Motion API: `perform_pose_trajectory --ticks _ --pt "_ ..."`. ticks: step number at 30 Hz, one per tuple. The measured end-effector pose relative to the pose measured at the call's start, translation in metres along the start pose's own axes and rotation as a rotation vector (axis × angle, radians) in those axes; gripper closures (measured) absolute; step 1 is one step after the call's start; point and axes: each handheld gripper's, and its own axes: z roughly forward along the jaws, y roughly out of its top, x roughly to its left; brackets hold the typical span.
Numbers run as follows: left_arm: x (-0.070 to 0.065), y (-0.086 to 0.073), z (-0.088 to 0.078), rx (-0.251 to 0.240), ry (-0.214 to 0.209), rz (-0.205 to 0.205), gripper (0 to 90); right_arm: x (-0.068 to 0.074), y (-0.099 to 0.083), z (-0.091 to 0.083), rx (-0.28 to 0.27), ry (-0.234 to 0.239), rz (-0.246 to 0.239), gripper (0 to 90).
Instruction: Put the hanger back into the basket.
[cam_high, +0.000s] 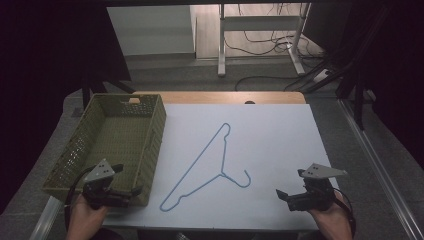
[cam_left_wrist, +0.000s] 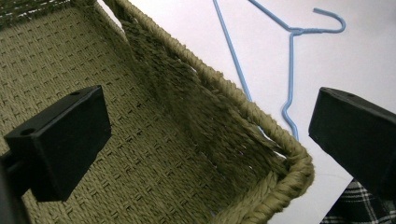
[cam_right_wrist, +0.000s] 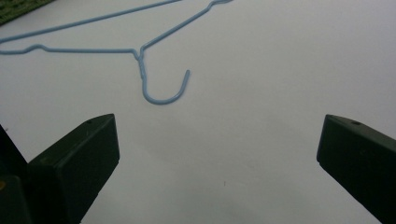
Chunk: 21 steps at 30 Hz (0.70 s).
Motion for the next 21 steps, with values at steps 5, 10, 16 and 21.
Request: perform_pose_trajectory --ticks 5,10,16,21 --pt "0.0013 -0.0006 -0.0011 -0.008 0.001 -0.008 0.0 -0.0007 -0.0002 -0.0001 -0.013 0.011 0.018 0.0" --pt "0.0031 -0.0007 -0.0024 -0.015 0.018 -0.014 0.0 0.0005 -0.0002 0.0014 -0.006 0.009 0.011 0.0" --pt "0.0037 0.0 -0.0021 -0.001 0.023 -0.022 0.0 0.0016 0.0006 0.0015 -0.003 0.002 0.007 0.0" --pt "0.0021 0.0023 -0.0013 0.014 0.029 -0.021 0.0 0.0022 0.0011 0.0017 0.004 0.005 0.009 0.0"
